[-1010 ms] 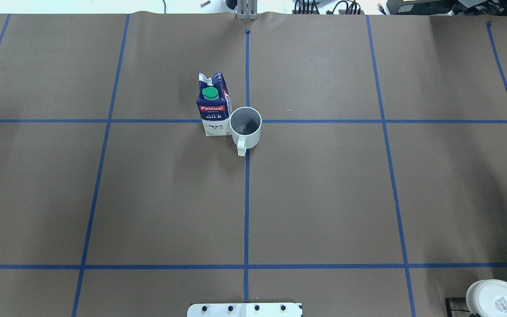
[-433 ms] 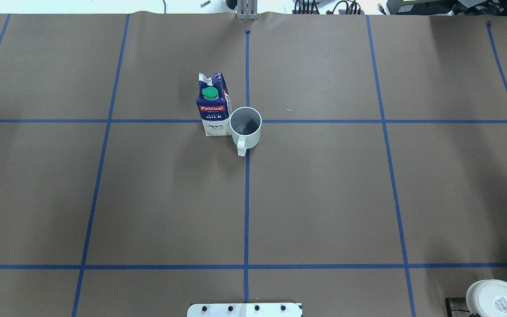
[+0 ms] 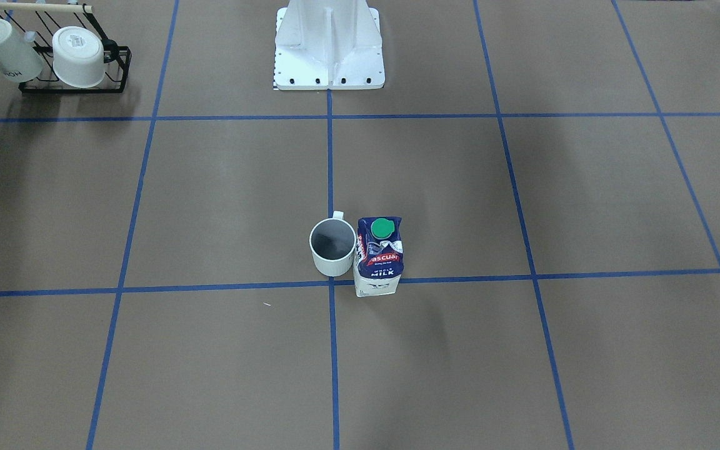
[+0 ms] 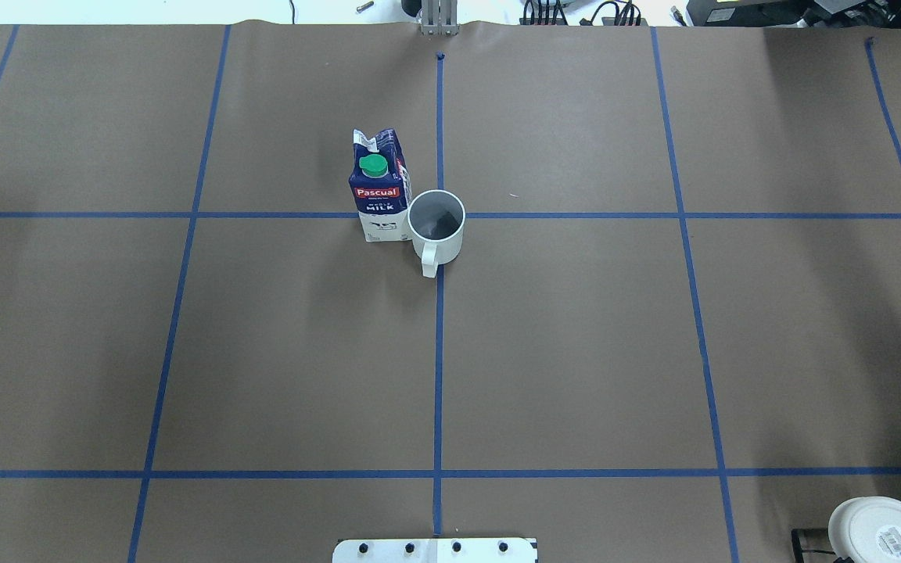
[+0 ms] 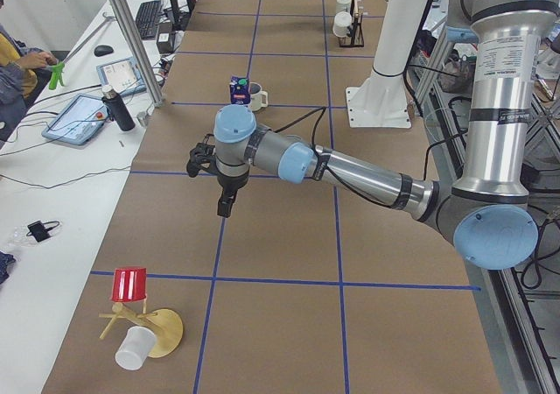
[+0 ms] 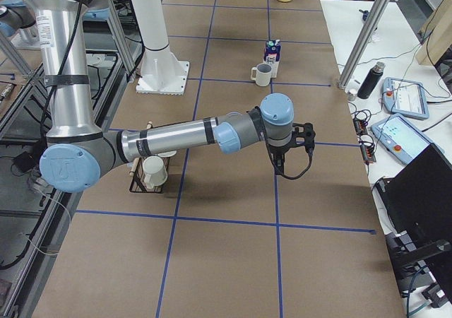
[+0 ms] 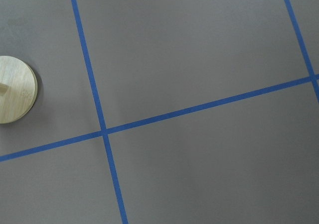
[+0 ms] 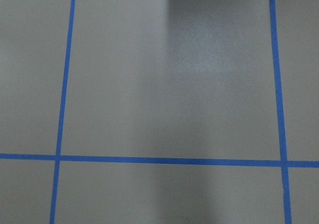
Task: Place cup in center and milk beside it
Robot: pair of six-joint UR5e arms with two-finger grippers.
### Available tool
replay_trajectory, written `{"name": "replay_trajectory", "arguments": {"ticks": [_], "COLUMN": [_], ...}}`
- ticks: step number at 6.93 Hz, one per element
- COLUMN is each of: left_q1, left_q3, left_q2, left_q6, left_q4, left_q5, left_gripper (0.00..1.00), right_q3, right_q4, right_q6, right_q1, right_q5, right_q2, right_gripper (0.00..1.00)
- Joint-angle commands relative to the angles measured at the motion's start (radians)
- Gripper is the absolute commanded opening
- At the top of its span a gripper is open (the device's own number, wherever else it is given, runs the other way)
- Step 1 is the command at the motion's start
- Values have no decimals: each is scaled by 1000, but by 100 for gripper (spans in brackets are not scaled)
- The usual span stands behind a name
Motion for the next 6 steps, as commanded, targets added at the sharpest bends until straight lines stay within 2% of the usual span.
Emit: {"name": "replay_trajectory", "arguments": {"ticks": [1, 2, 4, 5, 6], "left_q1": [1, 1, 1, 1, 3], "left_q3": [-19, -20, -23, -28, -31], "left_q2": [5, 14, 8, 3, -9], "left_q6": [-1, -3, -6, -6, -8], "left_q4": [-29, -31, -32, -28, -29], "left_q5": [8, 3, -3, -14, -17], "left_gripper": [99, 99, 99, 99, 99], "right_q3": [-24, -29, 23, 12, 47], "right_q4": [-7, -6, -33, -50, -56], "right_q6": [-4, -4, 2, -2, 4], "right_q1": [-8, -13, -21, -33, -27], "right_q5": [19, 20, 30, 21, 30], "right_q2": [22, 25, 32, 46, 49], "right_gripper": [100, 100, 100, 100, 100]}}
